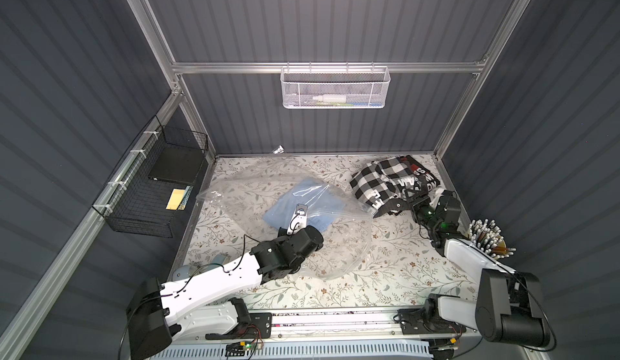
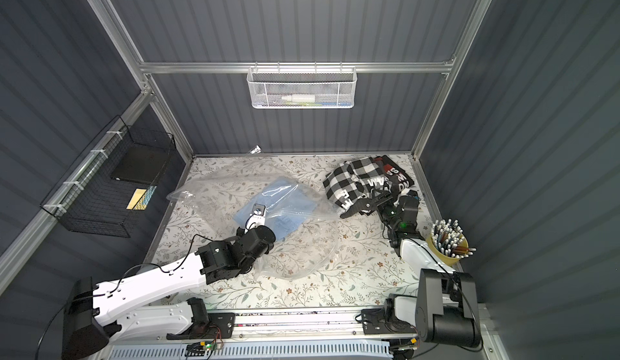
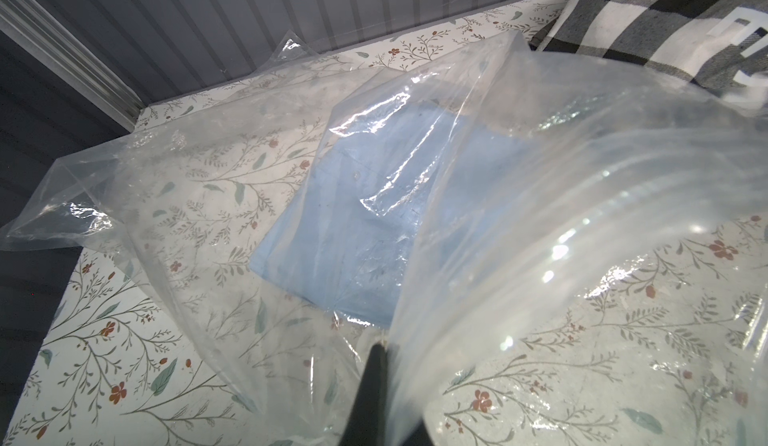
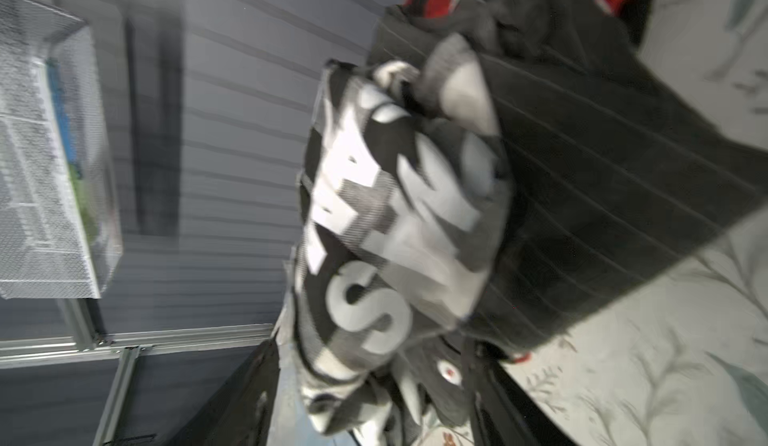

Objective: Take the shirt out of the vacuum bag
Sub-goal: Place the shirt at the center of the board.

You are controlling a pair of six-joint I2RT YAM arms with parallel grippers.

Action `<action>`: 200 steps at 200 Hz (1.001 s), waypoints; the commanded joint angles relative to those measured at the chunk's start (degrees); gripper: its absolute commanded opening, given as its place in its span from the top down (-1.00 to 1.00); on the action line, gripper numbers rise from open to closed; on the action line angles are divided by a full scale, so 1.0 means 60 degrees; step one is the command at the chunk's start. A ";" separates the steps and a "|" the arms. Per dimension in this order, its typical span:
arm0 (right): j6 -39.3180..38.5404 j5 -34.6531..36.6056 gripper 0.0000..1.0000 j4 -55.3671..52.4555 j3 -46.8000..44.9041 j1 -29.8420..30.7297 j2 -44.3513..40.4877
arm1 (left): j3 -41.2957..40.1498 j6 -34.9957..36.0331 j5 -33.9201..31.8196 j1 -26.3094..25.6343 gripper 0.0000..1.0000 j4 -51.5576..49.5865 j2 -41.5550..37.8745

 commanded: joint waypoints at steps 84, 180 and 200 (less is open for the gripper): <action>-0.0045 0.0404 -0.42 0.1006 0.0895 -0.0101 0.1422 | 0.0086 0.0074 -0.0059 -0.0018 1.00 -0.0007 0.0094; 0.0030 0.0315 0.01 0.1870 0.1783 -0.0173 0.2593 | 0.0070 0.0045 -0.0059 -0.0021 1.00 0.0030 0.0165; -0.0068 0.0250 0.31 0.1945 0.1954 -0.0172 0.2609 | 0.0059 0.0027 -0.0033 -0.0019 1.00 0.0030 0.0178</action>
